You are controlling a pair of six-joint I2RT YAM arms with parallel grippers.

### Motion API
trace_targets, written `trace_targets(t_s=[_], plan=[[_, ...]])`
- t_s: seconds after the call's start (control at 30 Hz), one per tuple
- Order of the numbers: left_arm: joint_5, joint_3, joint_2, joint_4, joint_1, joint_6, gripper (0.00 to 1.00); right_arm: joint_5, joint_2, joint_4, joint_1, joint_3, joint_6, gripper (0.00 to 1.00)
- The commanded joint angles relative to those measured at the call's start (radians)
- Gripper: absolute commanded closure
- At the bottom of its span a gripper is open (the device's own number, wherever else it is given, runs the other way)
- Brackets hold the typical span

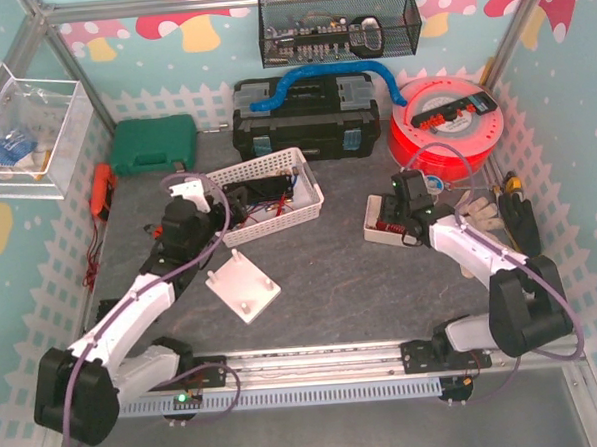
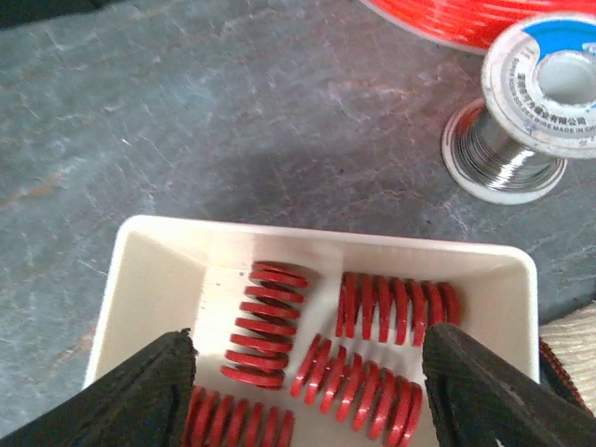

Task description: Install the large spring

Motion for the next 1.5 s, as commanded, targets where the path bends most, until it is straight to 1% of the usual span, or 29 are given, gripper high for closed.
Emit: trace_targets(t_s=[0.0,0.07,0.13,0.2,0.37,0.53,0.63,0.73,0.93,1.03,1.13,1.27,1.33,1.47], plan=[[-0.092,-0.029,-0.079,0.034,-0.059,0.056,0.01,-0.064,0.034,-0.09,-0.038,0.042,-0.021,0.34],[-0.094,-0.047,-0.109,0.038,-0.079,0.045,0.01,-0.101,0.071,-0.113,-0.048,0.056,-0.043,0.36],[-0.078,-0.06,-0.136,0.032,-0.092,0.032,0.01,-0.117,0.109,-0.14,-0.05,0.072,-0.054,0.42],[-0.08,-0.059,-0.152,0.011,-0.134,0.028,0.01,-0.125,0.138,-0.155,-0.05,0.085,-0.058,0.44],[-0.077,-0.046,-0.167,-0.021,-0.181,0.033,0.01,-0.119,0.204,-0.128,-0.05,0.108,-0.054,0.51],[-0.036,-0.04,-0.15,-0.009,-0.182,0.022,0.01,-0.131,0.277,-0.072,-0.05,0.123,-0.037,0.51],[-0.039,-0.041,-0.151,-0.013,-0.185,0.021,0.01,-0.099,0.327,-0.055,-0.05,0.133,-0.047,0.5],[-0.057,-0.047,-0.157,-0.018,-0.187,0.02,0.01,-0.099,0.378,-0.028,-0.05,0.14,-0.064,0.49],[-0.073,-0.045,-0.181,-0.051,-0.187,0.013,0.01,-0.088,0.429,-0.03,-0.05,0.143,-0.052,0.52],[-0.086,-0.047,-0.201,-0.064,-0.186,0.012,0.01,-0.085,0.418,-0.018,-0.051,0.147,-0.069,0.63],[-0.102,-0.046,-0.216,-0.072,-0.188,0.011,0.01,-0.1,0.398,-0.012,-0.05,0.16,-0.092,0.8],[-0.115,-0.042,-0.221,-0.096,-0.187,0.01,0.01,-0.122,0.33,-0.029,-0.05,0.174,-0.099,0.96],[-0.136,-0.04,-0.23,-0.111,-0.187,0.011,0.01,-0.118,0.276,-0.038,-0.05,0.176,-0.101,1.0],[-0.188,-0.038,-0.258,-0.133,-0.185,0.011,0.01,-0.107,0.196,-0.049,-0.05,0.174,-0.119,1.0]])
